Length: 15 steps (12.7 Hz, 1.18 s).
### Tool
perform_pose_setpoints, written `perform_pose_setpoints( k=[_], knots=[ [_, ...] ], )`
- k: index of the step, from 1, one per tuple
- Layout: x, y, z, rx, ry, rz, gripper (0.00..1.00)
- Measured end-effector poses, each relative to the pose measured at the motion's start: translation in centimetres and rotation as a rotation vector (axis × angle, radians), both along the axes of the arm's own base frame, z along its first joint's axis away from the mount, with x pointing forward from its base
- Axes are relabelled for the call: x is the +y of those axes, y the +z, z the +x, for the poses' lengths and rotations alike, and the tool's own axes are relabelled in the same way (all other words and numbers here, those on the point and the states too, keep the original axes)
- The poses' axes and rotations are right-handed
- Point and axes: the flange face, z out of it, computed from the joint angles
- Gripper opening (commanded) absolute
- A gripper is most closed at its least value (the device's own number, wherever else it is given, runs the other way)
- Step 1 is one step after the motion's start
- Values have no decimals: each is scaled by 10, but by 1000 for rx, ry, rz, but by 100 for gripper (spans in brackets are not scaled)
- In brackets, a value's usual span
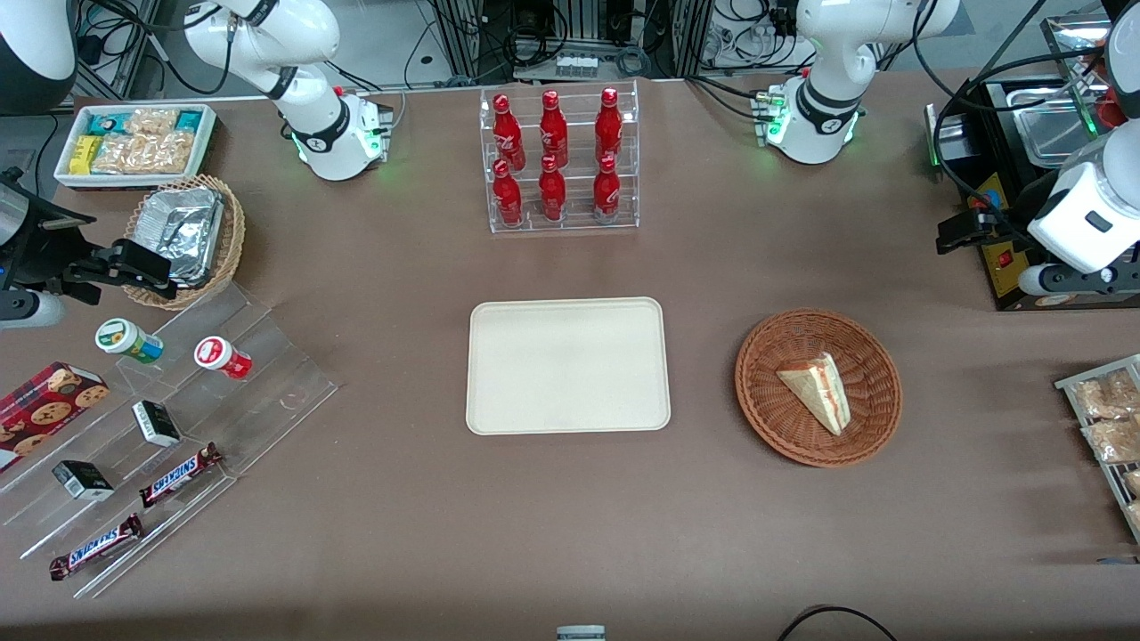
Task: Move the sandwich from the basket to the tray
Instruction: 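Move the left gripper over the sandwich in the wicker basket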
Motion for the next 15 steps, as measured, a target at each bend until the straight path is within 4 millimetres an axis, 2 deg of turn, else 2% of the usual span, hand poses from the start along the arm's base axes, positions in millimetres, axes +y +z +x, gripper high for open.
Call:
perform_pose_setpoints(
  k=[4,6,11,15],
  knots=[
    [0,-8,3,16,-4,-1,100],
    [0,-20,9,38,1,1,100],
    [-2,-72,41,35,173,38,100],
    [-7,-121,49,22,322,69,100]
  ],
)
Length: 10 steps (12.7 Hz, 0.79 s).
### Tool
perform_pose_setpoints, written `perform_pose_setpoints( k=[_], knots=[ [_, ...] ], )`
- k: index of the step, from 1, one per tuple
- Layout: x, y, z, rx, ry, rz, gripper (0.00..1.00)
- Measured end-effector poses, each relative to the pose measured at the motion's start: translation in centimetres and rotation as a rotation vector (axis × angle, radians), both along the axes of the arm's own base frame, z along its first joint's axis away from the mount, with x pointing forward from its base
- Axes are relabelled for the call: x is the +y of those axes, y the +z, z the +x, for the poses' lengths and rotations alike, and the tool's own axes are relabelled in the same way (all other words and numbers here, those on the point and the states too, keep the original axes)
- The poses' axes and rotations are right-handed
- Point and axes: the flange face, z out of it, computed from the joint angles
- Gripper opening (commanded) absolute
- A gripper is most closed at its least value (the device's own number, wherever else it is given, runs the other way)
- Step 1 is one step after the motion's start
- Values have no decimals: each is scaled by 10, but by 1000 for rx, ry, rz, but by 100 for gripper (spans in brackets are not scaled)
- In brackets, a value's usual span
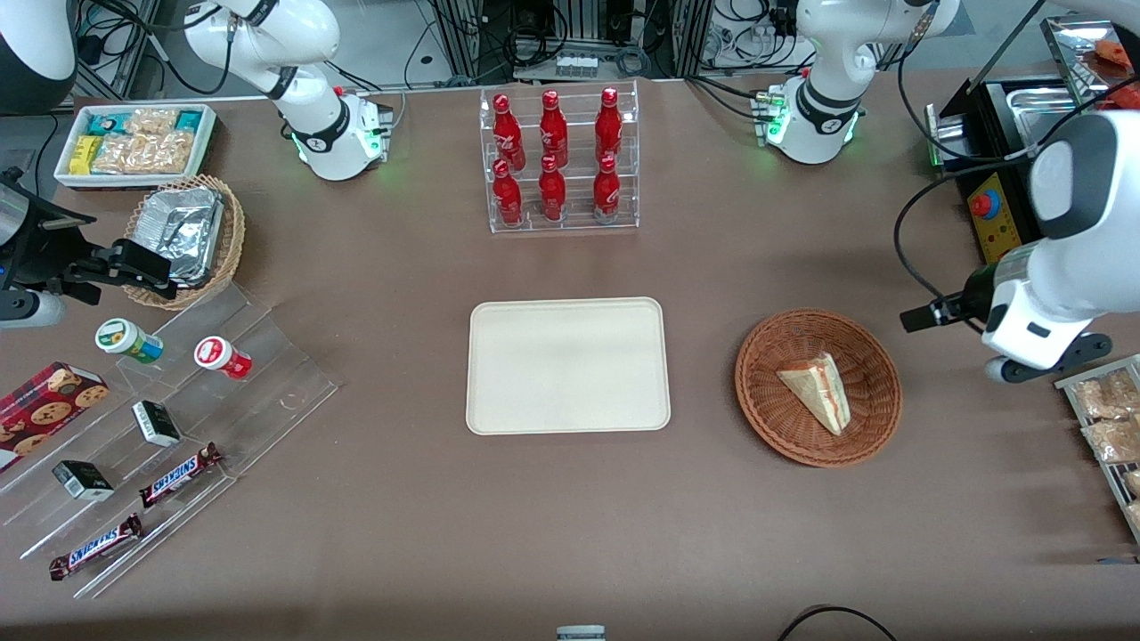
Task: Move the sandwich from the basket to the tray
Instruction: 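Move the left gripper over the sandwich in the wicker basket, then lower the left gripper and close it on the wrapped sandwich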
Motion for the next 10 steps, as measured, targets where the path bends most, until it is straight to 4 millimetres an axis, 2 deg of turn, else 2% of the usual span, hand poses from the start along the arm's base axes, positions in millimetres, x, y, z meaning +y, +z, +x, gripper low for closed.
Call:
perform_pose_setpoints(
  k=[3,7,10],
  knots=[
    [-17,-38,-1,-30,118,30,100],
    [-53,-86,-9,-94,237,111,100],
    [-58,-117,-8,-125,278,109,100]
  ],
)
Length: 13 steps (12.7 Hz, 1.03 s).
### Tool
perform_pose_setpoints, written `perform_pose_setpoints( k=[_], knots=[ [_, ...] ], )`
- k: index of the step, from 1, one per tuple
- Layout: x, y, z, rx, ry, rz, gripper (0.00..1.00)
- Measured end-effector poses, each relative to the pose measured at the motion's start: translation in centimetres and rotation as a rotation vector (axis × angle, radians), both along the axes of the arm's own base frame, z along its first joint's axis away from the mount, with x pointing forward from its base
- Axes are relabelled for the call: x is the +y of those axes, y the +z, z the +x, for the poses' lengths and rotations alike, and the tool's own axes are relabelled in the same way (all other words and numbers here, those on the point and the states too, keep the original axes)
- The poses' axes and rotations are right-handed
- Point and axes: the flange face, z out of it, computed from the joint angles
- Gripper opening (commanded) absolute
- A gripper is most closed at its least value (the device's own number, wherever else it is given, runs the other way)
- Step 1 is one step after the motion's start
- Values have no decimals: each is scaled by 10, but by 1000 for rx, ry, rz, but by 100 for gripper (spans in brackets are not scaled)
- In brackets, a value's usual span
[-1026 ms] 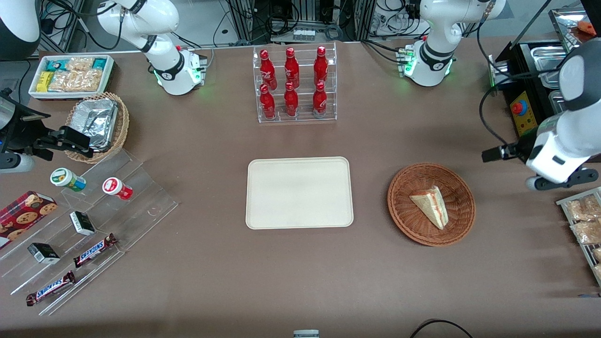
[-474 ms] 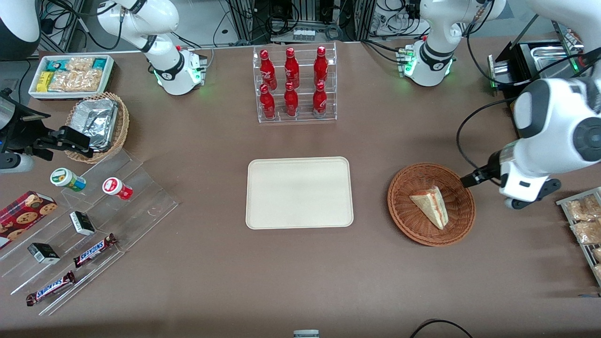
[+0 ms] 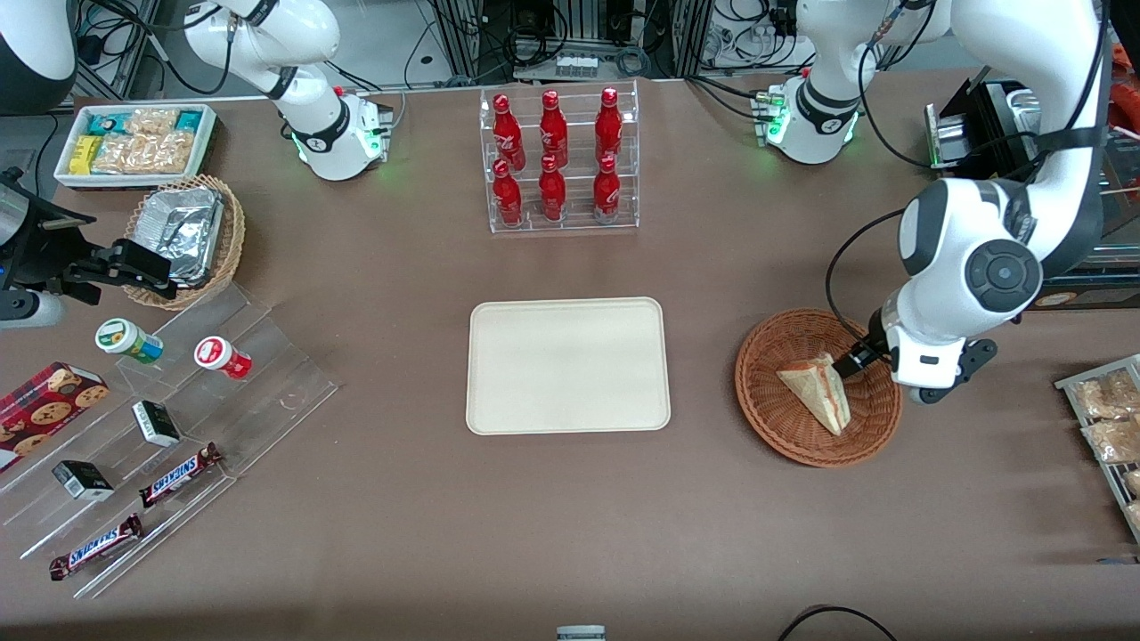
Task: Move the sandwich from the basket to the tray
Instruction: 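Lower the left gripper and close it on the wrapped sandwich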
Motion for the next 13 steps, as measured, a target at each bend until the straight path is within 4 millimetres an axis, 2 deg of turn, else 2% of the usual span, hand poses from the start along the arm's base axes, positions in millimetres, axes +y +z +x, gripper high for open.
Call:
perform_pose_setpoints(
  k=[3,6,13],
  knots=[
    [-9,-33,3,-19,10,-4,100],
    [-13,-48,4,-34,25,-7,100],
    [-12,-88,-22,-51,26,-15,99]
  ],
)
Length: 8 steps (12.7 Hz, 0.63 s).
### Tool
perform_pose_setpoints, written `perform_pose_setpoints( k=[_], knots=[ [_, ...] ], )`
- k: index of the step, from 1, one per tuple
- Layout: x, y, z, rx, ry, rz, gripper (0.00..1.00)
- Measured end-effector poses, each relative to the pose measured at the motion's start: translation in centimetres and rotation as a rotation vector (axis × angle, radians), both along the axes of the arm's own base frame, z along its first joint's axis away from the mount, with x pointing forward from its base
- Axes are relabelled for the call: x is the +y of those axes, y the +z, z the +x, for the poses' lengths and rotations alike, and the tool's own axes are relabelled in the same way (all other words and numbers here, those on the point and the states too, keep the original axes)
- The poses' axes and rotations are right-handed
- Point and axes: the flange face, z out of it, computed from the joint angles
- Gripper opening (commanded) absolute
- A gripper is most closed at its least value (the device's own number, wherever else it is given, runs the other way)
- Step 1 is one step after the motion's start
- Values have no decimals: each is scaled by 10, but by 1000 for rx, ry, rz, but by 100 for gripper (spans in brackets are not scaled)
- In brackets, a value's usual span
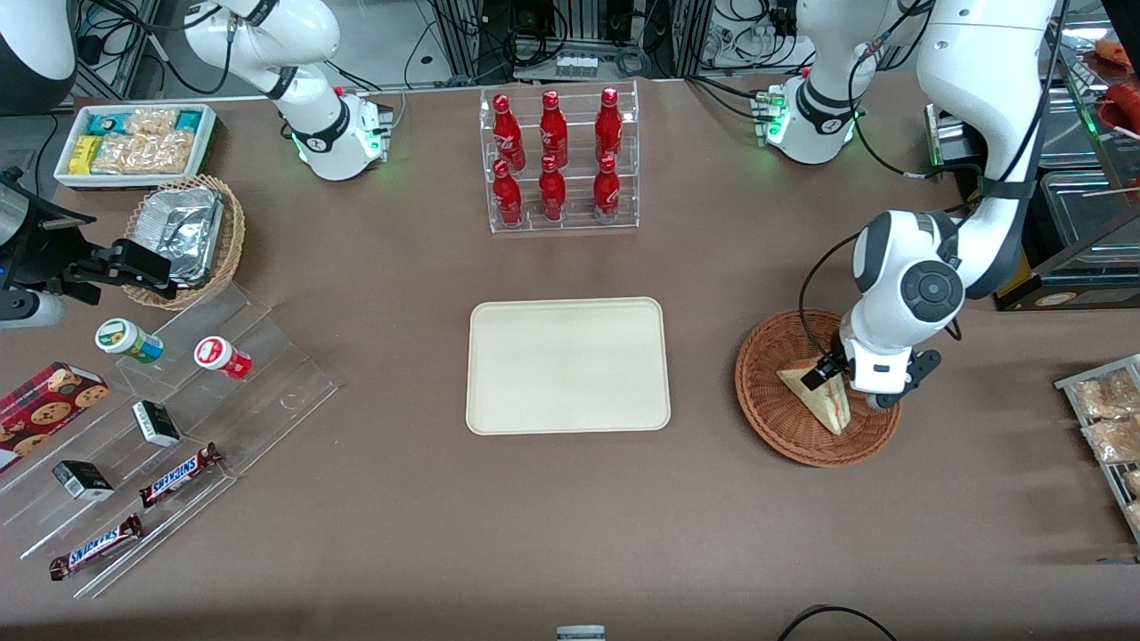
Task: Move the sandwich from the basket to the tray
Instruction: 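Lower the left gripper and close it on the wrapped sandwich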
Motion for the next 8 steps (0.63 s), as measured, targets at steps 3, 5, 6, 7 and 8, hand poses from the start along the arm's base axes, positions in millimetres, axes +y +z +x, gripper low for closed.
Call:
perform_pose_setpoints(
  k=[3,5,6,7,8],
  knots=[
    [-1,-2,-2,-6,2,-2,82],
    [-1,-1,-1,-16,7,-4,43],
    [-1,-1,0,-20,10,-4,19],
    [-2,0,1,-23,14,-5,0],
    [-3,1,4,-27,18,-6,0]
  ],
)
